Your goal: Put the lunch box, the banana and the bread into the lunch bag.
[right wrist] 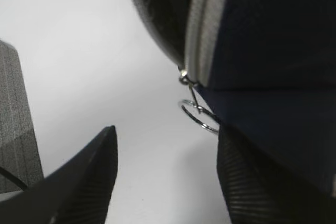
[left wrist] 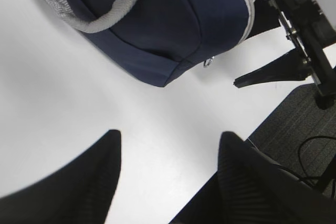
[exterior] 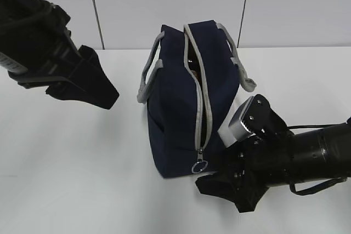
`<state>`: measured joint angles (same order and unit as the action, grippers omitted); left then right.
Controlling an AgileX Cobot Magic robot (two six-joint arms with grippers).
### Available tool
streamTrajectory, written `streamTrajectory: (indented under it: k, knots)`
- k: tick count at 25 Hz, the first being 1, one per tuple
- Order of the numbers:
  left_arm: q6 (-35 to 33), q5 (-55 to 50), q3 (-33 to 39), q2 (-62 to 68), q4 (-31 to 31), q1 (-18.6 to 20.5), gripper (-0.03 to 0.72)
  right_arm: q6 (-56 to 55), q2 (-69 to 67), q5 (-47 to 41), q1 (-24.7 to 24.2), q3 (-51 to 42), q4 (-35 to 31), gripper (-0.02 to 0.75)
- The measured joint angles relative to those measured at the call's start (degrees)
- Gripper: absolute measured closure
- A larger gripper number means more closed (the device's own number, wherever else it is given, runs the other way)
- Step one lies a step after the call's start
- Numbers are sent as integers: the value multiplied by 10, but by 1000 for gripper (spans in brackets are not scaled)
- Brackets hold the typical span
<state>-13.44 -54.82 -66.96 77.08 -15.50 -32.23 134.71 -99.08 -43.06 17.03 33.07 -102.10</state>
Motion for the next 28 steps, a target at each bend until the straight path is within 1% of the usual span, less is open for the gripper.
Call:
streamTrajectory:
  k: [12,17,23,28]
  knots:
    - [0,-2,0,0,0,0,274,3,0,1,0,-20,-5,292]
    - [0,-2,0,0,0,0,274,3,-1,-19,0,-20,-13,292]
    - [0,-2,0,0,0,0,274,17,-47,-46,0,-19,-17,292]
    - [0,-2,0,0,3,0,274,24,-61,-48,0,-3,-18,292]
